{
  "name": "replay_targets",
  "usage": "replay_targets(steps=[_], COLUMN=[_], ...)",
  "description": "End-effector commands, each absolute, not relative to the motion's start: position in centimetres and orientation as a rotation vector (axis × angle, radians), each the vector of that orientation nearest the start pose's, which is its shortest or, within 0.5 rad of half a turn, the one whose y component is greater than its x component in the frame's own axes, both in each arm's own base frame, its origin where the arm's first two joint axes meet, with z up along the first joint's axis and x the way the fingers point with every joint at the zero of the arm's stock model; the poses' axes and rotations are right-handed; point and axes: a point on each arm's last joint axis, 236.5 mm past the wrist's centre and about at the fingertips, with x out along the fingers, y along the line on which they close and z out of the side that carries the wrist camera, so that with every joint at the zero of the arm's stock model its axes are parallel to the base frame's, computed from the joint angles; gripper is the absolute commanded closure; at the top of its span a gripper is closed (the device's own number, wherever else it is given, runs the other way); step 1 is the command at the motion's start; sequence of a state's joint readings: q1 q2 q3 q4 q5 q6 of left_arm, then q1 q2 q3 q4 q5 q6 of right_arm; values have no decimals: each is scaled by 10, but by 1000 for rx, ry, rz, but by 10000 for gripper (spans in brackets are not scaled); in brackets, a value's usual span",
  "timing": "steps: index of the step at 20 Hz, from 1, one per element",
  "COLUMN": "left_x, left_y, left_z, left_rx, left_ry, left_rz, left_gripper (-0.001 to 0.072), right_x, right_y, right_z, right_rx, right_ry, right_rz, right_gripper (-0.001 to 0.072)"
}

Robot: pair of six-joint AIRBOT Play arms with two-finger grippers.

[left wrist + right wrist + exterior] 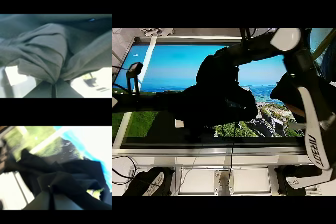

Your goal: Fold the clothes and pants, and hang the long-sleeved shirts on hangers.

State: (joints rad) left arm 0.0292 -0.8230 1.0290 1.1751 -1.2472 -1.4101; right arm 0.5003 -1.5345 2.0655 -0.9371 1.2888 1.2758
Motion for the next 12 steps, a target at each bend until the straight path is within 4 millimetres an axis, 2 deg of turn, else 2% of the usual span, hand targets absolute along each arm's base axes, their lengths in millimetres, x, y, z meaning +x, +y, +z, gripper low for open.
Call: replay_targets(steps=[1,2,4,5,7,9,11,12], left_x=[292,284,278,276,275,272,267,264], left_y=[-45,-23,22,37,44,44,44,44], left_z=[120,113,109,110,106,97,84,75], left_rx=[-50,3,89,112,105,106,108,109], left_ry=[1087,1133,1172,1174,1186,1214,1253,1280], left_rz=[-214,-131,51,109,131,130,128,126], left_gripper=[693,693,693,693,693,693,692,692], right_x=[320,321,346,363,397,427,447,455], right_y=[338,328,295,279,250,232,215,210], right_z=[265,244,214,207,204,197,168,144], right_rx=[-156,-186,-257,-288,-294,-222,-189,-161], right_ry=[808,882,950,951,921,914,984,1045], right_rz=[1099,1057,903,826,704,623,575,548], right_gripper=[360,213,214,219,218,219,220,220])
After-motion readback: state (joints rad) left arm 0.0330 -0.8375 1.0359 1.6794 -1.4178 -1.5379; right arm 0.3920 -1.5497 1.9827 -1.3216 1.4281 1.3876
